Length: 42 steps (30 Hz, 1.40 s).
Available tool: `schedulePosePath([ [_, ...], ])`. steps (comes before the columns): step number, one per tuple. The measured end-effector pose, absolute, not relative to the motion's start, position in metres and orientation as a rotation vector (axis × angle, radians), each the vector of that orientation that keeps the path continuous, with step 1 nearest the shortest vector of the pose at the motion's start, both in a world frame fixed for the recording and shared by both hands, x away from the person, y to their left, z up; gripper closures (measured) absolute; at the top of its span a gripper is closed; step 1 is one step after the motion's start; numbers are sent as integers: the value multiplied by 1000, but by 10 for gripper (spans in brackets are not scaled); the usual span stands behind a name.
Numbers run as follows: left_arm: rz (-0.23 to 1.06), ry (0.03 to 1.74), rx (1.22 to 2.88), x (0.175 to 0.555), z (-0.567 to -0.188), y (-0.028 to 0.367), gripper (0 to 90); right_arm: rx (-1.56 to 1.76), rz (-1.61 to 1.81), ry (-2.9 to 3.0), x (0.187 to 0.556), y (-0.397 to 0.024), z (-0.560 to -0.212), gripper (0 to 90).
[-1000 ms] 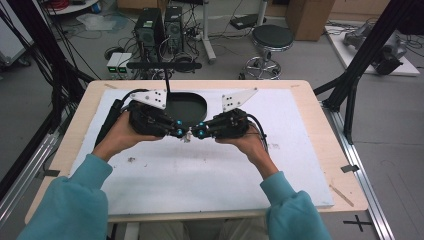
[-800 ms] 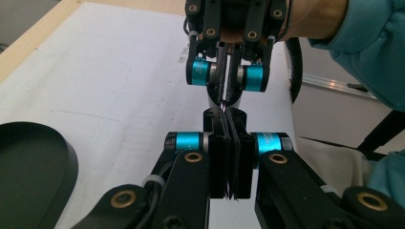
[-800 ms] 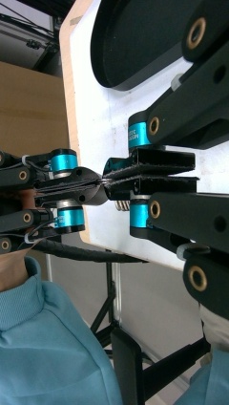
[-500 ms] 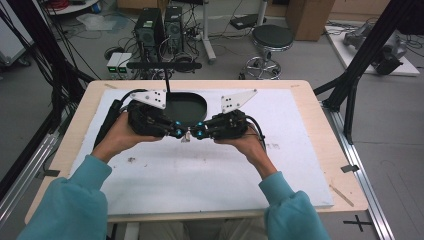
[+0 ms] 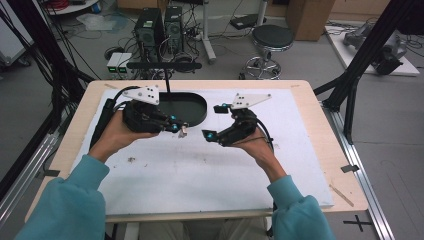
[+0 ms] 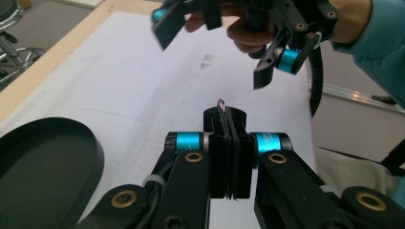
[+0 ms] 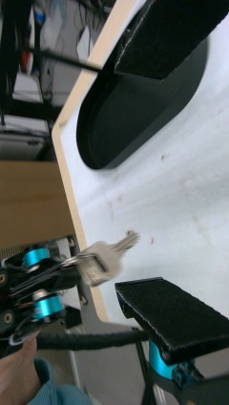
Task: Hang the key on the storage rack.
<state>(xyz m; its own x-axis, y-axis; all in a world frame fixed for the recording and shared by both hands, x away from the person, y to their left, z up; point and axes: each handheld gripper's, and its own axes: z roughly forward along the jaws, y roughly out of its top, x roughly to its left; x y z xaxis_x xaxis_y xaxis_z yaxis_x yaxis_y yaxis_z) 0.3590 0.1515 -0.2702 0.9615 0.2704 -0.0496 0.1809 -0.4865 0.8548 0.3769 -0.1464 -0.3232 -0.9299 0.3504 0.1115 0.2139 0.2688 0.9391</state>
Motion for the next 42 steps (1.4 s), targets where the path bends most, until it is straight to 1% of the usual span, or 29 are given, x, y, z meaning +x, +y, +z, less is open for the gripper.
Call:
schedulePosePath([
  [6, 180, 394, 2046, 366, -267, 168, 883, 623, 1716, 2287, 365, -185, -328, 4],
  [10, 219, 455, 2023, 376, -266, 179, 883, 679, 1697, 2213, 355, -212, -338, 4],
  [13, 249, 494, 1993, 384, -264, 188, 883, 727, 1690, 2143, 344, -233, -349, 4],
  [20, 327, 579, 2003, 406, -256, 201, 883, 819, 1705, 2011, 325, -269, -378, 4],
  [25, 369, 632, 2001, 419, -252, 208, 883, 863, 1709, 1951, 318, -284, -395, 4],
  [31, 417, 693, 1985, 429, -252, 211, 883, 857, 1687, 1918, 312, -291, -411, 4],
  [39, 417, 693, 1985, 429, -252, 211, 883, 854, 1687, 1925, 312, -292, -413, 4],
  [40, 439, 761, 1983, 442, -260, 213, 883, 854, 1687, 1925, 312, -292, -413, 4],
  [41, 469, 814, 1979, 451, -265, 212, 883, 876, 1694, 1890, 309, -299, -426, 4],
  [42, 469, 821, 1978, 453, -267, 212, 883, 876, 1694, 1868, 308, -301, -431, 4],
])
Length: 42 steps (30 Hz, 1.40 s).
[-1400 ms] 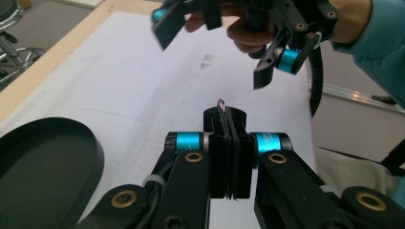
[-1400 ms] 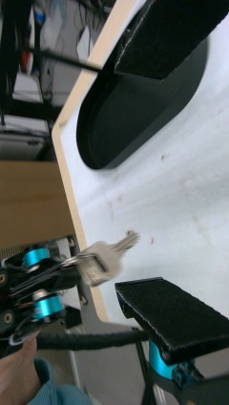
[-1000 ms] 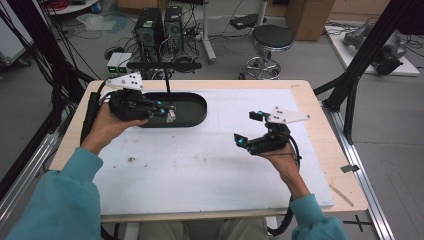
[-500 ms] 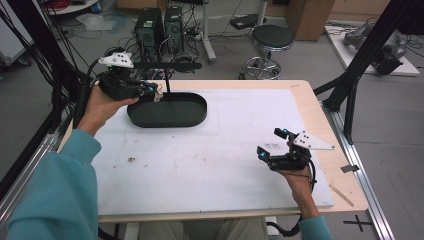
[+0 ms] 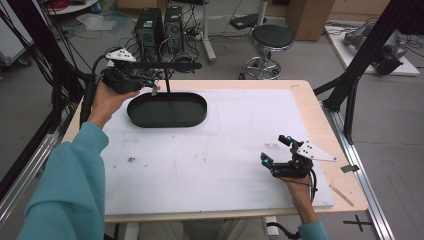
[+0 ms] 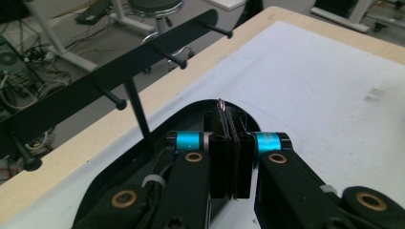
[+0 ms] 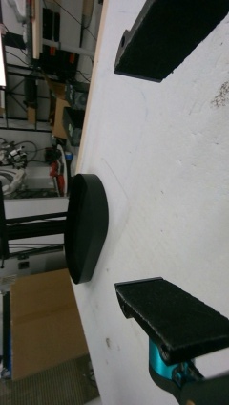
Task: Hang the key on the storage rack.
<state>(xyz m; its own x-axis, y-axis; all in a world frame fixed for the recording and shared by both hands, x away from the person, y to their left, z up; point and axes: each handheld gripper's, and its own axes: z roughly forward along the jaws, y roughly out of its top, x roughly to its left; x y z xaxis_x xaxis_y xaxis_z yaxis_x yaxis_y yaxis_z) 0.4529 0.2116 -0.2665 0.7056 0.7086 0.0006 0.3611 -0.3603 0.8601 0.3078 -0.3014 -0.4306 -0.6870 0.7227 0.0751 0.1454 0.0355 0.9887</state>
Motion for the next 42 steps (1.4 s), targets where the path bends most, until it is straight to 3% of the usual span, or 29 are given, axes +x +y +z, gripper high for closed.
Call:
schedulePosePath([
  [18, 550, 1008, 1870, 478, -284, 213, 883, 882, 1688, 1843, 305, -301, -447, 4],
  [42, 605, 1095, 1807, 491, -294, 210, 882, 866, 1672, 1823, 304, -300, -448, 4],
])
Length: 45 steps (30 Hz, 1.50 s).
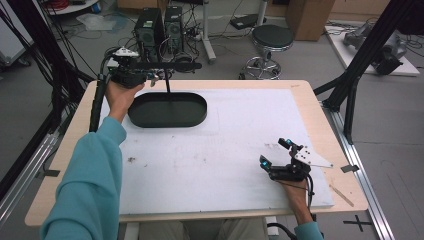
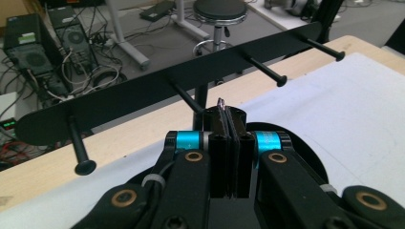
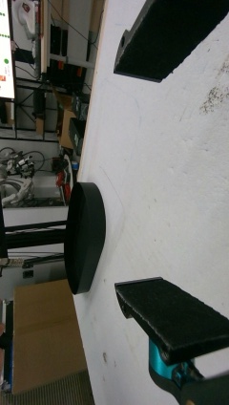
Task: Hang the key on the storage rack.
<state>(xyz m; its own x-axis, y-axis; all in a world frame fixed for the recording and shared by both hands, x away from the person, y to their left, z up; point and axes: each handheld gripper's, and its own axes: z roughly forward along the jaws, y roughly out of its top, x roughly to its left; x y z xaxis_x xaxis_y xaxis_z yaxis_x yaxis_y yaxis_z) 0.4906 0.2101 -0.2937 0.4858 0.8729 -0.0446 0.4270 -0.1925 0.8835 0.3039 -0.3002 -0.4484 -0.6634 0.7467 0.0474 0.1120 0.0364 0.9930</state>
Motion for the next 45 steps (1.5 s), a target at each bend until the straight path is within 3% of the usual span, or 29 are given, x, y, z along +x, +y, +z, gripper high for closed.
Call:
schedulePosePath([
  [45, 638, 1105, 1791, 500, -302, 215, 878, 861, 1678, 1822, 303, -300, -448, 4],
])
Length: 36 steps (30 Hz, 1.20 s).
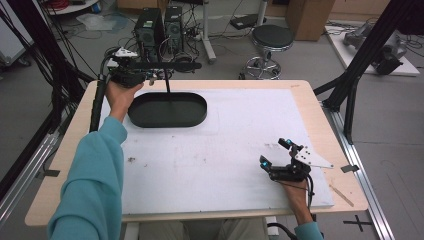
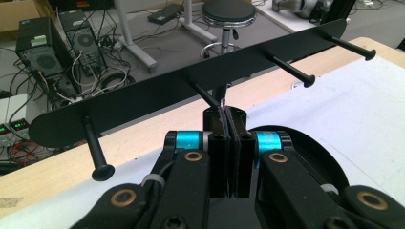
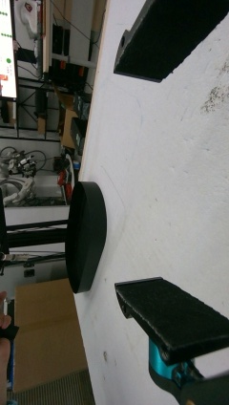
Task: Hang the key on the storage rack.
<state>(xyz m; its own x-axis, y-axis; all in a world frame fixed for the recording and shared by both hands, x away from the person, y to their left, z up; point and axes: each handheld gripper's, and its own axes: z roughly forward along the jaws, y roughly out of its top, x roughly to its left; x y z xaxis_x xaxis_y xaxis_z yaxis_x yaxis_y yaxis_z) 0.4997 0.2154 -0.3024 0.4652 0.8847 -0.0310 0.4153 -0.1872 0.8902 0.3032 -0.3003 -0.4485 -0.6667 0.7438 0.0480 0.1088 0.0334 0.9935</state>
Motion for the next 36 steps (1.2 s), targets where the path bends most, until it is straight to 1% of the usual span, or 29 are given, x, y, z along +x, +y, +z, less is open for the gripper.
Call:
schedulePosePath([
  [7, 649, 1130, 1783, 501, -304, 216, 865, 861, 1678, 1822, 303, -300, -448, 4],
  [8, 667, 1144, 1775, 501, -304, 215, 880, 857, 1676, 1822, 303, -300, -449, 4],
  [10, 661, 1161, 1759, 501, -303, 220, 885, 857, 1676, 1821, 303, -300, -449, 4],
  [14, 669, 1164, 1750, 498, -300, 225, 860, 863, 1678, 1824, 303, -300, -449, 4],
  [16, 675, 1146, 1757, 496, -298, 227, 803, 860, 1678, 1821, 303, -300, -449, 4],
  [19, 668, 1097, 1768, 494, -296, 230, 687, 854, 1673, 1821, 303, -300, -449, 4],
  [21, 639, 1038, 1803, 491, -295, 233, 580, 855, 1676, 1824, 303, -300, -449, 4],
  [22, 638, 1025, 1822, 488, -294, 234, 508, 855, 1678, 1825, 303, -300, -449, 4],
  [23, 651, 1014, 1824, 485, -293, 234, 425, 855, 1677, 1825, 303, -300, -449, 4],
  [25, 692, 971, 1831, 472, -293, 236, 356, 859, 1679, 1827, 303, -300, -449, 4],
  [27, 714, 898, 1837, 456, -293, 240, 219, 861, 1679, 1829, 303, -300, -449, 4],
  [31, 651, 760, 1783, 420, -298, 255, 17, 858, 1673, 1818, 303, -300, -449, 4],
  [36, 645, 656, 1737, 375, -311, 273, 16, 867, 1677, 1819, 303, -300, -449, 4],
])
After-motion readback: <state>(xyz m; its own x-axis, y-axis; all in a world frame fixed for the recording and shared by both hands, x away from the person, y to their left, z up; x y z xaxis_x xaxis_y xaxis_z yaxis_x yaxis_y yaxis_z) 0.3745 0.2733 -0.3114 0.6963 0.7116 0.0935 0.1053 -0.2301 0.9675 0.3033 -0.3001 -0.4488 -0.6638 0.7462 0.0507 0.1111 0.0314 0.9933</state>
